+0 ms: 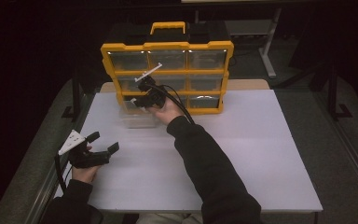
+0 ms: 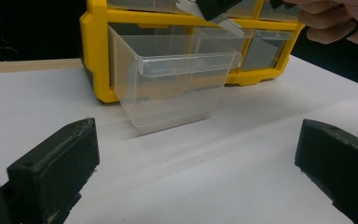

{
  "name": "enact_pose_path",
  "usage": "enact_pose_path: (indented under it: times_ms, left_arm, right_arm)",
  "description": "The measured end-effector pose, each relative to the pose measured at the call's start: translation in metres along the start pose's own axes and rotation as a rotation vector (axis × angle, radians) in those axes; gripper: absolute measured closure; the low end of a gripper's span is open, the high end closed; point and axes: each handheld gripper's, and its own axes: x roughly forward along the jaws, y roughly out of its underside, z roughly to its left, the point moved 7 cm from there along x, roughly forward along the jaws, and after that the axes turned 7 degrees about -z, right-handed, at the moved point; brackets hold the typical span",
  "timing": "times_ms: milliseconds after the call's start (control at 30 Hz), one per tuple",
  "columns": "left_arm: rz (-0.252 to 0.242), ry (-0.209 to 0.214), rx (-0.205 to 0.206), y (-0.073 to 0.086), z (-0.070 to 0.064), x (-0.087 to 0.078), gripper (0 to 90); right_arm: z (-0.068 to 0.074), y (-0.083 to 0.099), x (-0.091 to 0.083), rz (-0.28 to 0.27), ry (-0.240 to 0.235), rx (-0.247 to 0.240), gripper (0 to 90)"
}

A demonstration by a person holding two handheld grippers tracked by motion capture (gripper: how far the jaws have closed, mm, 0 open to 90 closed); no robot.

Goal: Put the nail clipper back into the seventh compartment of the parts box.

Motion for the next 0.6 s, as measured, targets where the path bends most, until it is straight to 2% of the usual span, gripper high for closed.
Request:
enact_pose_path:
  times_ms: [133, 233, 300, 333, 367, 467, 500, 600]
  left_arm:
    - [-0.003, -0.003, -0.004, 0.000, 0.001, 0.001, 0.0]
    - [-0.001, 0.000, -0.004, 0.000, 0.001, 0.001, 0.0]
    - [-0.001, 0.002, -0.006, 0.000, 0.000, 0.001, 0.0]
    - [0.001, 0.003, -0.004, 0.000, 0.000, 0.001, 0.0]
    - [0.002, 0.003, -0.003, 0.000, 0.000, 0.001, 0.0]
    - [0.000, 0.002, -0.004, 0.000, 0.000, 0.001, 0.0]
    - [0.001, 0.002, -0.003, 0.000, 0.000, 0.001, 0.0]
    - [0.002, 0.003, -0.002, 0.000, 0.000, 0.001, 0.0]
  right_arm:
    - [0.000, 0.000, 0.008, 0.006, 0.013, -0.006, 75.9]
    - [0.002, 0.002, 0.013, 0.022, -0.001, -0.013, 74.0]
    - [0.003, 0.003, 0.014, 0.020, -0.006, -0.014, 63.1]
    - [0.003, 0.003, 0.014, 0.020, -0.006, -0.014, 63.1]
    - [0.004, 0.003, 0.013, 0.024, 0.000, -0.010, 58.6]
    - [0.005, 0.004, 0.009, 0.028, -0.002, -0.018, 41.8]
    - [0.005, 0.004, 0.009, 0.028, -0.002, -0.018, 41.8]
    - [0.005, 0.005, 0.004, 0.025, 0.007, -0.013, 28.0]
